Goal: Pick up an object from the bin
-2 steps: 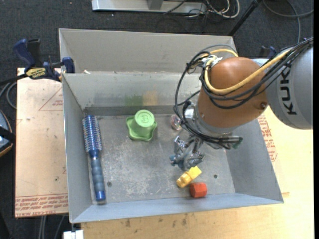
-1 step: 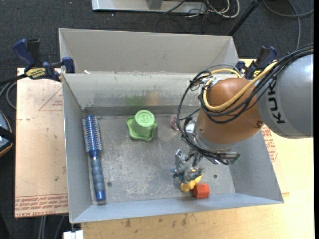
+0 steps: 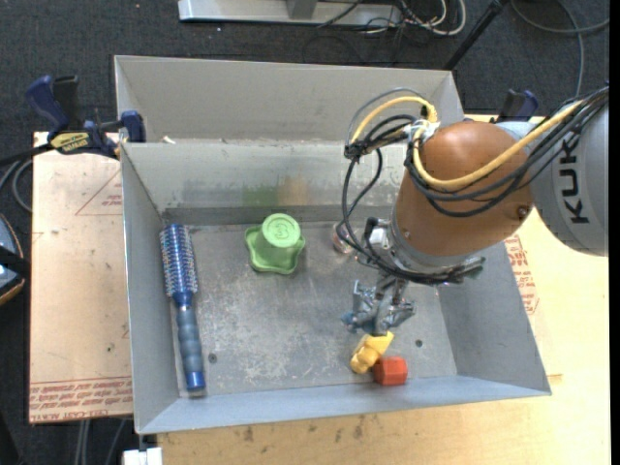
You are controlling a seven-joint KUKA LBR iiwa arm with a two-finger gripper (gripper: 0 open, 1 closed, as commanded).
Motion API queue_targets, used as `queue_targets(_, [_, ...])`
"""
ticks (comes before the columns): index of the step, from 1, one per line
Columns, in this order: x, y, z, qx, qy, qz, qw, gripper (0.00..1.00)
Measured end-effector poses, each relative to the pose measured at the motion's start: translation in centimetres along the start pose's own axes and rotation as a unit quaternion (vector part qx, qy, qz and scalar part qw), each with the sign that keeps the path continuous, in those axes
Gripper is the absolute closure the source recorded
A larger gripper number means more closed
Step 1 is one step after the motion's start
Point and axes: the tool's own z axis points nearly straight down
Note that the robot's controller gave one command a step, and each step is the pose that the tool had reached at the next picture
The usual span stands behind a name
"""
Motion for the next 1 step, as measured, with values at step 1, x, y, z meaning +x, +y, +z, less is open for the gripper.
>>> queue_targets(1, [-0.31,1.05,-5.98,0.000,-0.0002,-0.220,0.9756,1.00])
